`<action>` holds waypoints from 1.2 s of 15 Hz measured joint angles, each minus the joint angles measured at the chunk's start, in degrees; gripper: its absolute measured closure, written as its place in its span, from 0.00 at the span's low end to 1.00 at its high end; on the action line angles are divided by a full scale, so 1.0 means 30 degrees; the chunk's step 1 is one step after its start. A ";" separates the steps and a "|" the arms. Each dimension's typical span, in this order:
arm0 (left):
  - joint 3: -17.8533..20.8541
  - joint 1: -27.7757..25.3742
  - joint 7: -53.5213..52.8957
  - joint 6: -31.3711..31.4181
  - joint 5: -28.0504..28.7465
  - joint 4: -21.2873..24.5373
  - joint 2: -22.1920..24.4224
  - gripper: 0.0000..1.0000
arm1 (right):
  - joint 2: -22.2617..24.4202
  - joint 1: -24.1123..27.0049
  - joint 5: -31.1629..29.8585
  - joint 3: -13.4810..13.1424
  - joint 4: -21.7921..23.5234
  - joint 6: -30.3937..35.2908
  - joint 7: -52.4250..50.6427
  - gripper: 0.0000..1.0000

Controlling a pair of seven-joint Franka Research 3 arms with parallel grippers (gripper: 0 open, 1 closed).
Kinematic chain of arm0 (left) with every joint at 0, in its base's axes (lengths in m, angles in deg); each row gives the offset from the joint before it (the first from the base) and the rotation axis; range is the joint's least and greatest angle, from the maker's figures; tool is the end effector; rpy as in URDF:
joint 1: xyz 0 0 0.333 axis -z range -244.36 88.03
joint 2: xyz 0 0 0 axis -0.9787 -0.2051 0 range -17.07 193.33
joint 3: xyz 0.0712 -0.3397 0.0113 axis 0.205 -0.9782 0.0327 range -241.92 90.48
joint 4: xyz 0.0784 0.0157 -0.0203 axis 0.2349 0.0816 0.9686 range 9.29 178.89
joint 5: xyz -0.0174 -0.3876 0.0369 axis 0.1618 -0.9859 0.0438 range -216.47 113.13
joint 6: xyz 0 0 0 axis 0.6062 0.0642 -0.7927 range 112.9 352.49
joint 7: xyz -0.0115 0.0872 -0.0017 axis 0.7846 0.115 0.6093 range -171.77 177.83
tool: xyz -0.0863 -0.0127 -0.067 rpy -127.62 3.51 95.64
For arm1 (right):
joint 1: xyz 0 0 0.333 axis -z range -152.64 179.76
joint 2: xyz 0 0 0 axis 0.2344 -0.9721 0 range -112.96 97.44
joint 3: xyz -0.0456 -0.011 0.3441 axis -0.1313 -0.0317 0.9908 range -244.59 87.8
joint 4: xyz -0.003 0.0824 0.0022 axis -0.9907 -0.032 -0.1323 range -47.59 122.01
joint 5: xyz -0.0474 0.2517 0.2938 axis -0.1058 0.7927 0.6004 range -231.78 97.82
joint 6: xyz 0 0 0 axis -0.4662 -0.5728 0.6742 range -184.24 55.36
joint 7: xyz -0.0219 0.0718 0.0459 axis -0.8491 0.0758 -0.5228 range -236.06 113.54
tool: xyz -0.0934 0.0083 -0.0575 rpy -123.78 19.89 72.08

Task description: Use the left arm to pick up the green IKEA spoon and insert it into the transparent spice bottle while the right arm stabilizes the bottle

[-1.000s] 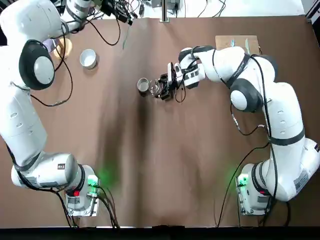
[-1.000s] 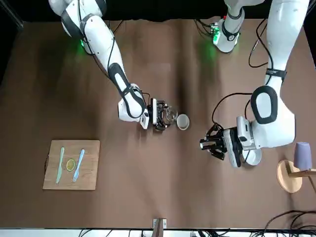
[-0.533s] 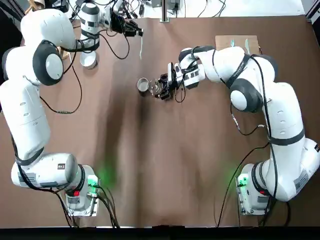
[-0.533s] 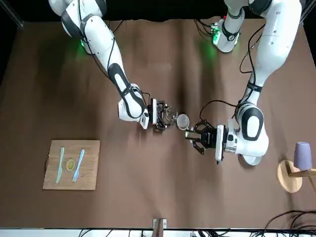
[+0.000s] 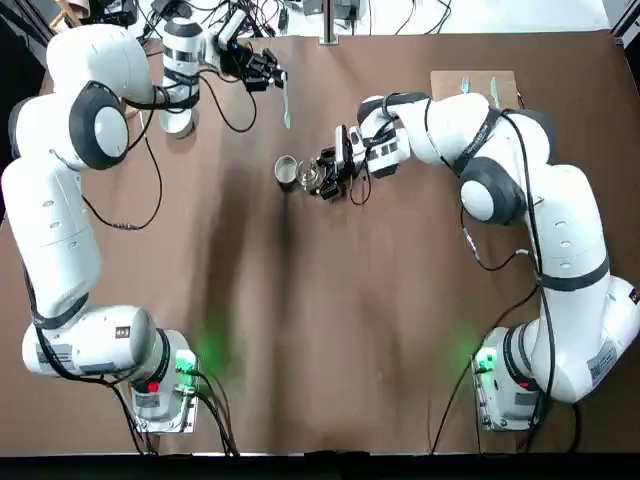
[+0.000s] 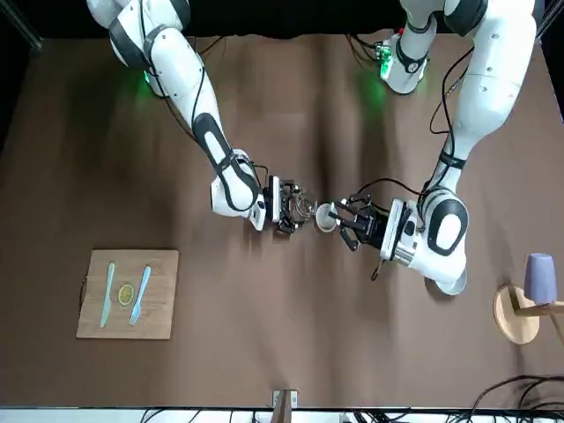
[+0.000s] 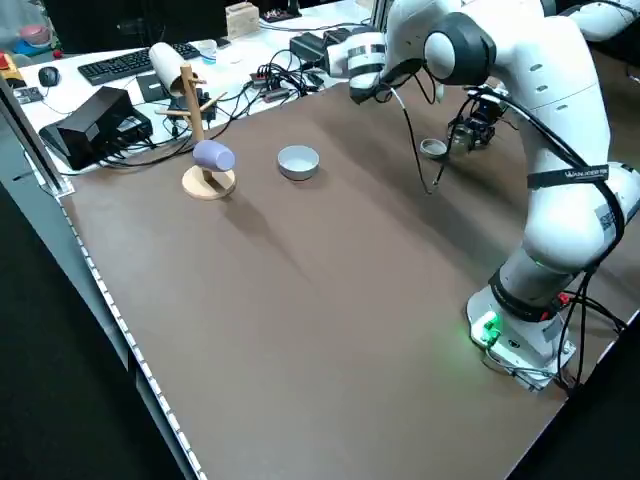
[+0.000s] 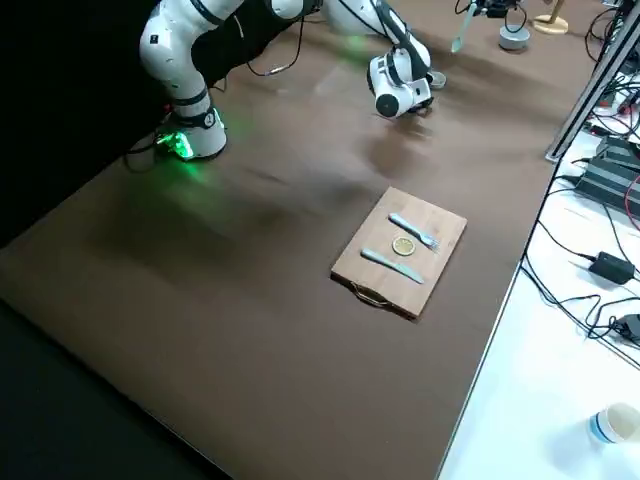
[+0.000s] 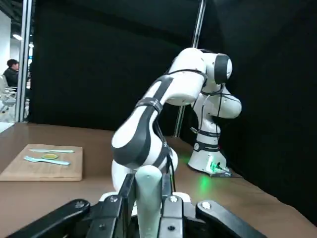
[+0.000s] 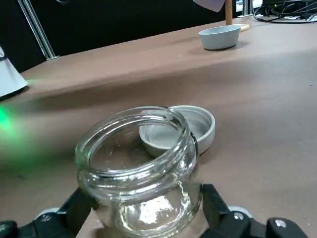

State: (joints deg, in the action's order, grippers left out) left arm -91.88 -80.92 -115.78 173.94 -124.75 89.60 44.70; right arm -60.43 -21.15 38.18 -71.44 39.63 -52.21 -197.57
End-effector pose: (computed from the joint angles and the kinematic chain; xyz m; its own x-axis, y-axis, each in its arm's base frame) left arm 0.6554 -0.2254 0.3021 0.1565 -0.0626 0.9857 -0.9092 0.3807 0.1685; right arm 0.5072 0.4653 0.0977 0.1564 0.3925 0.9064 0.9862 -0.0117 -0.1651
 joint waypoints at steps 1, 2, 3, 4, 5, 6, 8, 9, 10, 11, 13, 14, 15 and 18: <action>-0.0025 0.0031 -0.0318 -0.0101 -0.0001 0.0060 -0.0256 0.75 | -0.0001 0.0000 0.0006 0.0000 0.0000 0.0000 0.0000 0.00; -0.0066 0.0075 -0.0759 -0.0192 -0.0009 0.0067 -0.0526 0.75 | -0.0001 0.0000 0.0024 0.0000 0.0001 0.0002 0.0000 0.00; -0.0117 0.0167 -0.1301 -0.0257 -0.0142 0.0069 -0.0780 0.75 | -0.0003 -0.0001 0.0052 0.0000 0.0000 0.0005 -0.0001 0.00; -0.0162 0.0298 -0.1754 -0.0273 -0.0478 0.0069 -0.0994 0.75 | -0.0005 0.0000 0.0069 0.0000 0.0000 0.0007 -0.0001 0.00; -0.0175 0.0480 -0.2058 -0.0274 -0.0765 0.0071 -0.1190 0.75 | -0.0006 -0.0001 0.0076 0.0000 0.0000 0.0010 -0.0001 0.00; -0.0197 0.0686 -0.2303 -0.0275 -0.0911 0.0072 -0.1351 0.75 | -0.0006 0.0000 0.0081 0.0000 0.0000 0.0011 -0.0002 0.00; -0.0222 0.1035 -0.2541 -0.0275 -0.0975 0.0084 -0.1556 0.75 | -0.0007 0.0000 0.0086 0.0000 0.0000 0.0012 -0.0002 0.00; -0.0227 0.1166 -0.2541 -0.0276 -0.0975 0.0143 -0.1610 0.75 | -0.0008 0.0000 0.0087 0.0000 0.0000 0.0013 -0.0002 0.00; -0.0230 0.1243 -0.2543 -0.0276 -0.0975 0.0260 -0.1632 0.75 | -0.0008 0.0000 0.0089 0.0000 0.0000 0.0014 -0.0002 0.00; -0.0230 0.1270 -0.2549 -0.0276 -0.0975 0.0393 -0.1639 0.75 | -0.0008 0.0000 0.0091 0.0000 0.0000 0.0014 -0.0002 0.00; -0.0228 0.1260 -0.2556 -0.0276 -0.0966 0.0674 -0.1644 0.75 | -0.0009 0.0000 0.0096 0.0000 0.0000 0.0015 -0.0003 0.00; -0.0227 0.1257 -0.2557 -0.0276 -0.0920 0.0838 -0.1645 0.75 | -0.0009 0.0000 0.0096 0.0000 0.0000 0.0015 -0.0003 0.00; -0.0227 0.1254 -0.2559 -0.0276 -0.0827 0.1021 -0.1646 0.75 | -0.0009 0.0000 0.0097 0.0000 0.0000 0.0015 -0.0003 0.00; -0.0225 0.1253 -0.2607 -0.0276 -0.0709 0.1383 -0.1661 0.75 | -0.0009 0.0000 0.0098 0.0000 0.0000 0.0016 -0.0003 0.00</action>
State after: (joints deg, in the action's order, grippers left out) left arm -92.55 -77.16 -123.61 173.12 -126.88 93.75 39.72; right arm -60.46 -21.15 38.48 -71.44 39.63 -52.16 -197.58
